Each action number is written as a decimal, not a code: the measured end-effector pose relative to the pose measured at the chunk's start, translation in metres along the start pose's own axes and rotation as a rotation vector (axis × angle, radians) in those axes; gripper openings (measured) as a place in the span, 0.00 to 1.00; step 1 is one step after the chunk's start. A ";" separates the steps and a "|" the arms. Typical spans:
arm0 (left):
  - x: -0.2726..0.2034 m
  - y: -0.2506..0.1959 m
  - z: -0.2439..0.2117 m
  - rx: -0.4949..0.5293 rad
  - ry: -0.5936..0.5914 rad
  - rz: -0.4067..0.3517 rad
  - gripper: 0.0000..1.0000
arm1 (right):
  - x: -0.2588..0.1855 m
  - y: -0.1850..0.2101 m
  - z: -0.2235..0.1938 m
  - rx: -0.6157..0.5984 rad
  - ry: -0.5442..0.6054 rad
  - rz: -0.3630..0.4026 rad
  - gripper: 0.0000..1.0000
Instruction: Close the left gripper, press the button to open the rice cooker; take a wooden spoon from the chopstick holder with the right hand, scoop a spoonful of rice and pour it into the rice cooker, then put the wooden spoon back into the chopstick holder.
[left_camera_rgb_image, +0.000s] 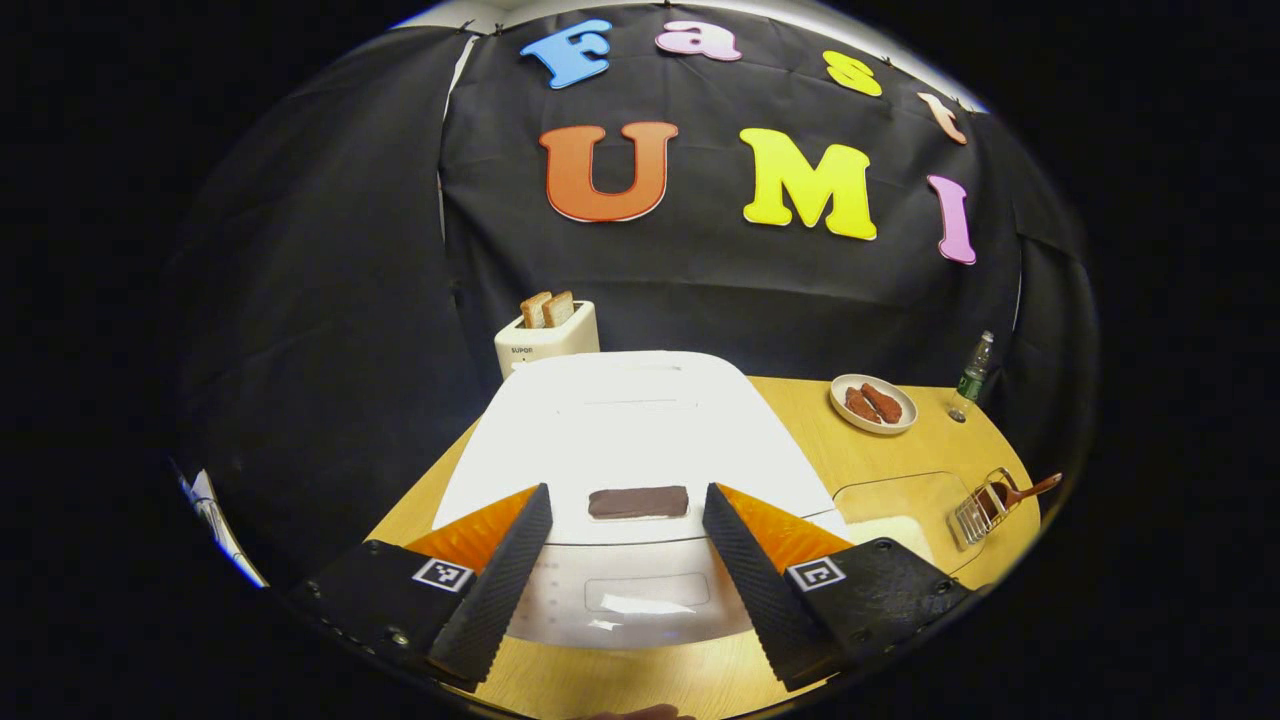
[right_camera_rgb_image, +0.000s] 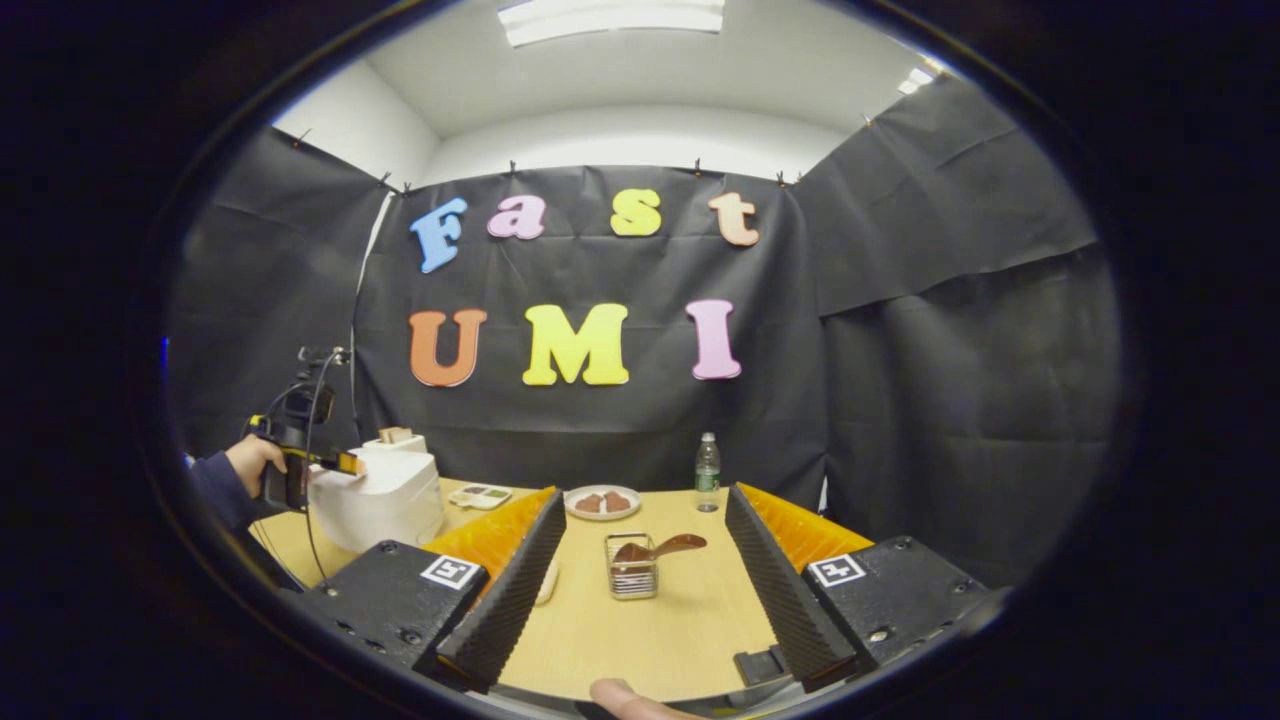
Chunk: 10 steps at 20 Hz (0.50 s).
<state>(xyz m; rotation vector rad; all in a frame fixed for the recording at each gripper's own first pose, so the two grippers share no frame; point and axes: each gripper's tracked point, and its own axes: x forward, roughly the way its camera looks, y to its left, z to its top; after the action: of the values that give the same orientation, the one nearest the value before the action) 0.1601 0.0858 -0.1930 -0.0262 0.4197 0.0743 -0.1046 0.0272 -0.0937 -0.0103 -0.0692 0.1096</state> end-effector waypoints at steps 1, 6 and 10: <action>0.000 0.001 -0.002 0.000 0.002 -0.001 0.99 | 0.000 0.003 0.000 -0.002 -0.005 0.003 1.00; 0.001 0.002 -0.002 -0.005 -0.005 -0.003 0.99 | 0.007 0.002 -0.003 -0.023 0.006 -0.004 1.00; 0.001 0.003 0.002 -0.005 -0.034 0.004 0.99 | 0.008 -0.002 -0.001 -0.023 0.008 -0.021 1.00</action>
<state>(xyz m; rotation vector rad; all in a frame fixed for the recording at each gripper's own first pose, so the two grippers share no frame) 0.1613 0.0889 -0.1914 -0.0286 0.3858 0.0795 -0.0966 0.0264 -0.0945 -0.0333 -0.0628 0.0881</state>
